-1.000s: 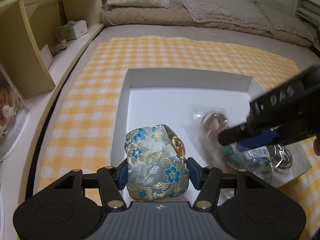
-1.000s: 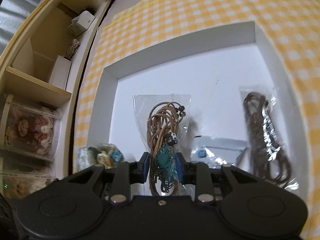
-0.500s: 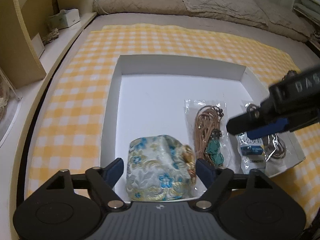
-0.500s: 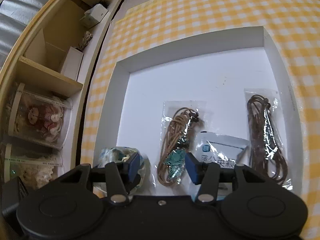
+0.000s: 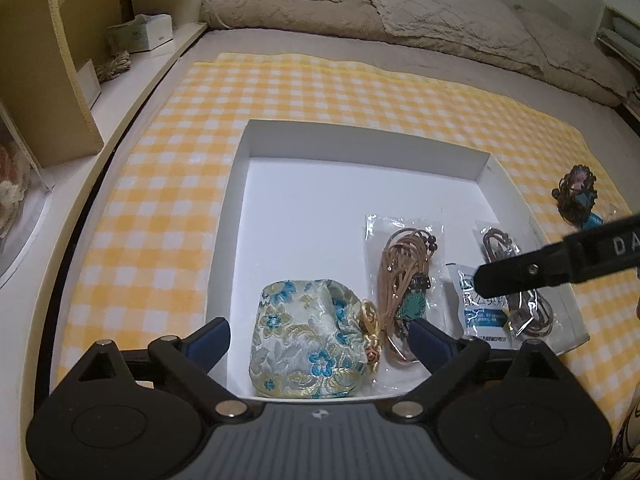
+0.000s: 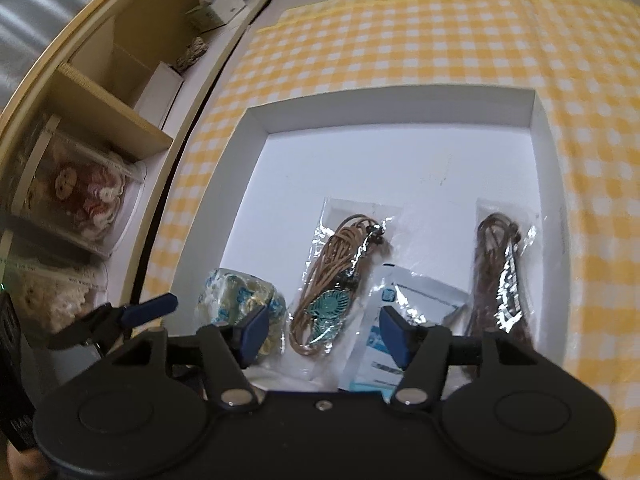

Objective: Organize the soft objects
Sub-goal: 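Lift both open tools out of the box and move them back over the cloth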

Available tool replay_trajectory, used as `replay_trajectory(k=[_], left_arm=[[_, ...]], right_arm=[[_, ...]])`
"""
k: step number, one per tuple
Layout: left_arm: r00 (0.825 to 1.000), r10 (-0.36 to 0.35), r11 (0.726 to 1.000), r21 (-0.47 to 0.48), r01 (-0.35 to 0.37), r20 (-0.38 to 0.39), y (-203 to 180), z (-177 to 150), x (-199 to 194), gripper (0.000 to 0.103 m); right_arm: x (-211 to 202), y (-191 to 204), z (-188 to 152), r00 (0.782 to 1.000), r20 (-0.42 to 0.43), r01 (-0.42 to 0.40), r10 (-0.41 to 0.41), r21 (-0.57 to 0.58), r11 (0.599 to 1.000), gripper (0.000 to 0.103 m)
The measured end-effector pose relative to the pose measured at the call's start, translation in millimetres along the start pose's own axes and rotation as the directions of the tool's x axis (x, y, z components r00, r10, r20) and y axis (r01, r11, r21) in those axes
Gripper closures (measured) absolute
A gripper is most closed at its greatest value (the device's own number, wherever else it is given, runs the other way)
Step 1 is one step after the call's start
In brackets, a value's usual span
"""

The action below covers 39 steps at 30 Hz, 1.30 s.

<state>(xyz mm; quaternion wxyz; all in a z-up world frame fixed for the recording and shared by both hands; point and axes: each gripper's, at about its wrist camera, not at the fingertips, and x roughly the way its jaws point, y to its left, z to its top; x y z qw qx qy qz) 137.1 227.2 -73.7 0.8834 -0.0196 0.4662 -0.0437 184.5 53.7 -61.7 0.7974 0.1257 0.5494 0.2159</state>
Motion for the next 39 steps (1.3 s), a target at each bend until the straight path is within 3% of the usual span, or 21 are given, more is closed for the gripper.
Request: replay_trajectory(k=[19,25,39], left_arm=[[0.998,0.044,0.998,-0.047,-0.041,0.055,-14.9,8.8,-28.1,0.000],[0.997,0.043,0.998,-0.050,-0.040,0.069,-20.7,10.2,-35.7,0.000],[0.992,0.037,0.999,-0.023,-0.034,0.118,-47.8,22.2,-48.3,0.000]], right_arm=[[-50.1,-8.3,-15.9,0.986,0.138,0.125,-0.098,-0.206,0.970,0.021],[-65.3,-8.1,-24.9,0.969,0.211,0.186,-0.131,-0.265,0.946,0.000],[-87.9,-30.0,-27.9,0.935,0.286,0.281,-0.210,-0.234,0.931,0.000]])
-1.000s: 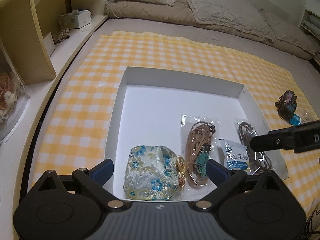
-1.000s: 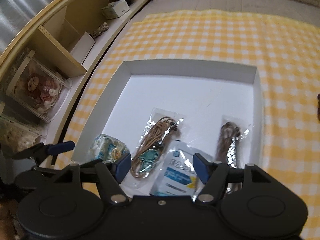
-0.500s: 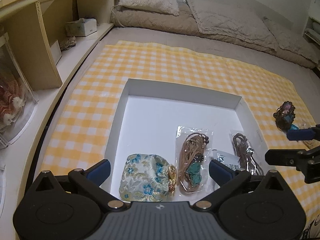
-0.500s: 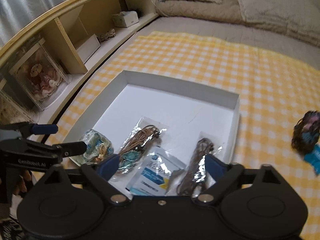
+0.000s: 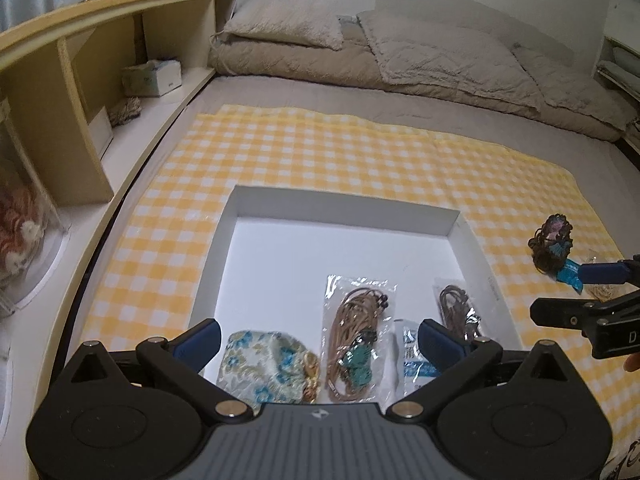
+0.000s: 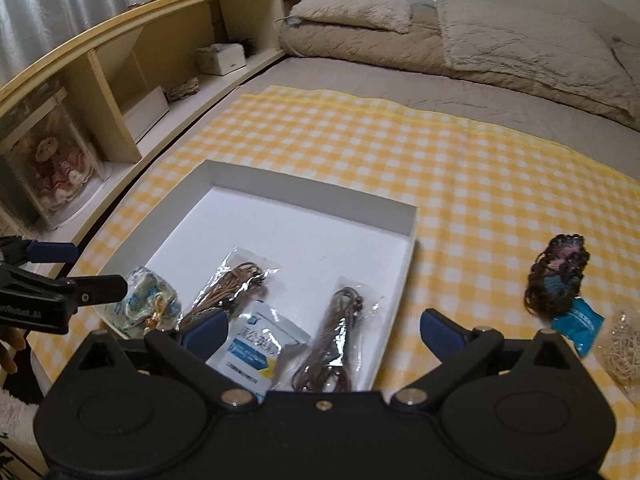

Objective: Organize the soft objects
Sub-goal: 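Lift both open tools out of the box and move them back over the cloth, then lower the left tool to the crocheted piece and the right tool to the cable bag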

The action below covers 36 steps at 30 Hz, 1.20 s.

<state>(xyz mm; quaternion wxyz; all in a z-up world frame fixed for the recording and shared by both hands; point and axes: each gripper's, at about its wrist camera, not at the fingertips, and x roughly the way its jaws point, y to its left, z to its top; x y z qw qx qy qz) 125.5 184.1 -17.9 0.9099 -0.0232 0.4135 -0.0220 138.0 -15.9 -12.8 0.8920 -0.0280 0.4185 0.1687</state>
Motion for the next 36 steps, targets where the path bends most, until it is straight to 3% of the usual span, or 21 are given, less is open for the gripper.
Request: replay_trajectory(k=[9,18,36], left_arm=[[0.999,-0.015,0.999,0.049,0.013,0.046,-40.7,21.9,9.1,0.000],[0.992,-0.102,0.989,0.111,0.093,0.074,-103.2,43.5,28.5,0.000],[0.979,-0.189,0.960,0.223,0.170,0.069,-229.5,68.7,81.2,0.000]], right_arm=[[-21.0,-42.2,-2.1,0.998,0.045,0.052,-0.054,0.051,0.997,0.000],[-47.2,-116.6,-6.9,0.980,0.096,0.161,-0.177,0.152,0.975,0.000],[-76.3,-239.5,-30.8,0.918,0.089,0.322,-0.385,0.397,0.859,0.000]])
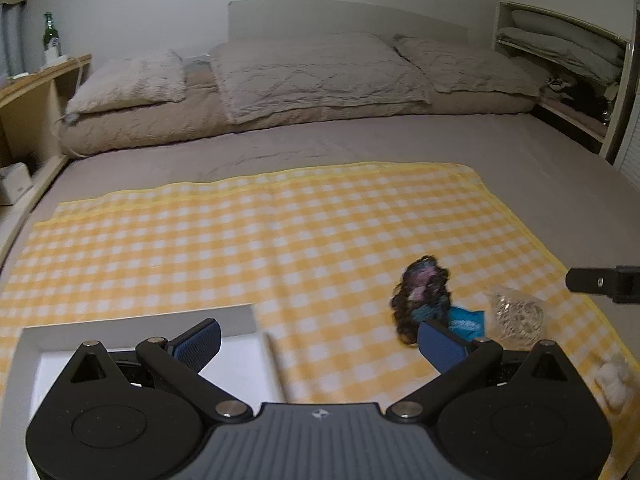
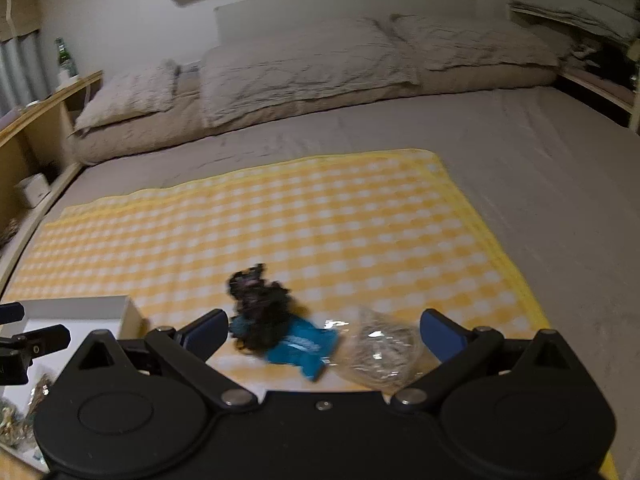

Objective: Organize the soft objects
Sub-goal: 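Lower the left tool to the crocheted piece and the right tool to the cable bag, then grasp the crocheted piece with left tool while right tool grasps cable bag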

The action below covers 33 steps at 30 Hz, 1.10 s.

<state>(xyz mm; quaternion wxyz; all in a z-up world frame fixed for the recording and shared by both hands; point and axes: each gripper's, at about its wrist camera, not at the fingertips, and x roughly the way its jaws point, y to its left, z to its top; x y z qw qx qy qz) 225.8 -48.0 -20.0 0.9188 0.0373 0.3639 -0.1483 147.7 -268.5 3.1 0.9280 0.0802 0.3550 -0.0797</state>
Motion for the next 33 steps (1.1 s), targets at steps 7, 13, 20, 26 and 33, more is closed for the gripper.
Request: replay_trajectory(k=[7,13,20,26,33], left_arm=[[0.998,-0.057,0.998,-0.003,0.057,-0.011,-30.6,9.9,30.0,0.000],[0.996,-0.079,0.997,-0.026,0.078,-0.035,-51.3,13.9,60.2,0.000],[0.987,-0.154,0.988,-0.016,0.154,-0.043,-72.5,14.1,93.9,0.000],[0.984,-0.163,0.985,-0.065,0.158,-0.072,-77.5,10.3,129.3,0.000],[0.982,-0.170,0.983,-0.085,0.163,-0.087,-74.7,7.7,160.1,0.005]], right_arm=[[9.1,-28.0,-2.2,0.999,-0.023,0.046,-0.045,0.044,0.998,0.000],[19.5,-45.8,-1.6,0.997,-0.056,0.064,-0.059,0.089,0.994,0.000],[30.4,-55.1,-0.3,0.995,-0.089,0.059,-0.046,0.146,0.988,0.000],[49.1,-61.0,-2.0,0.988,-0.142,0.081,-0.053,0.199,0.977,0.000],[74.8,-59.5,-4.5,0.980,-0.194,0.101,-0.052,0.256,0.961,0.000]])
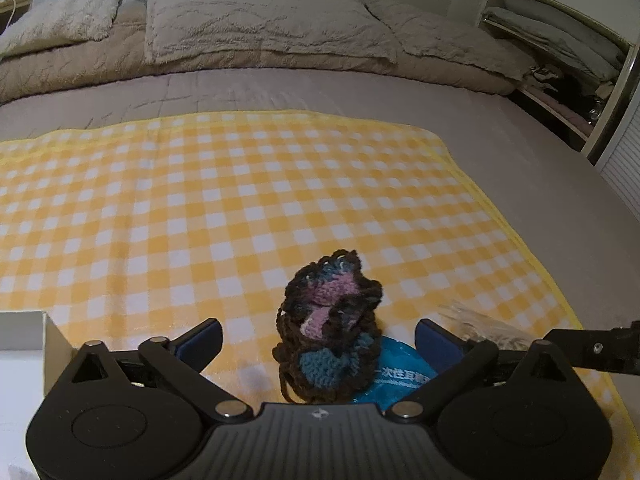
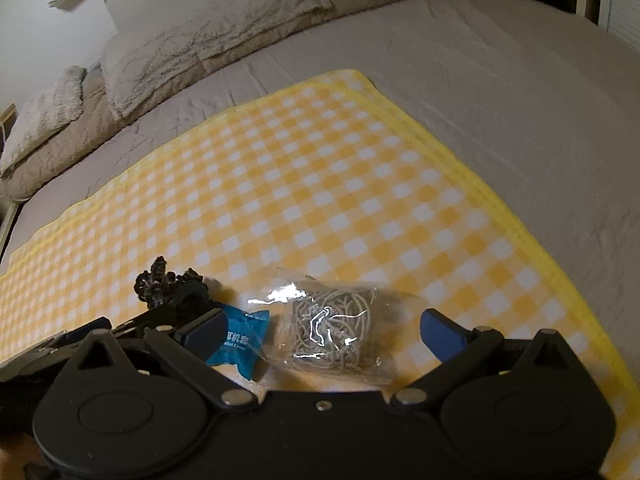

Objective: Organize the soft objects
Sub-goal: 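Grasp the crocheted piece with left tool while right tool grasps cable bag, then lift the crocheted piece and cable bag and carry both toward the white box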

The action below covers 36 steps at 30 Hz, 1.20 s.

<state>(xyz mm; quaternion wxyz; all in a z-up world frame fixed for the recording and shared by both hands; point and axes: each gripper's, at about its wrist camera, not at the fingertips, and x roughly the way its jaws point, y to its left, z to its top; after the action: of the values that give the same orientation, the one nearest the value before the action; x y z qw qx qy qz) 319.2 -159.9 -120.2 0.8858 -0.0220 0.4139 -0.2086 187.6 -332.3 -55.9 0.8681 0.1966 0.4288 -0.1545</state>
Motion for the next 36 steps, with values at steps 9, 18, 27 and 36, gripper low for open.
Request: replay_trajectory(k=[9,18,27,36], left_arm=[[0.999,-0.034,0.998,-0.045,0.033,-0.022,15.3,1.0,19.6,0.016],[0.997,-0.049,0.998,-0.046,0.046,-0.064,16.5,-4.3,38.5,0.033],[0.997,-0.037,0.999,-0.040,0.034,-0.074,16.1,-4.1,42.2,0.049],[0.998,-0.020,0.999,-0.031,0.018,-0.067,12.8,-2.7,36.6,0.052]], right_arm=[[35.2,12.4,3.2,0.999,-0.049,0.023,-0.021,0.036,0.999,0.000],[68.7,24.7,4.1,0.990,-0.095,0.106,-0.106,-0.011,0.994,0.000],[89.5,25.9,3.1,0.976,-0.126,0.169,-0.176,-0.064,0.984,0.000],[98.5,15.6,-0.1,0.961,-0.182,0.196,-0.209,-0.088,0.977,0.018]])
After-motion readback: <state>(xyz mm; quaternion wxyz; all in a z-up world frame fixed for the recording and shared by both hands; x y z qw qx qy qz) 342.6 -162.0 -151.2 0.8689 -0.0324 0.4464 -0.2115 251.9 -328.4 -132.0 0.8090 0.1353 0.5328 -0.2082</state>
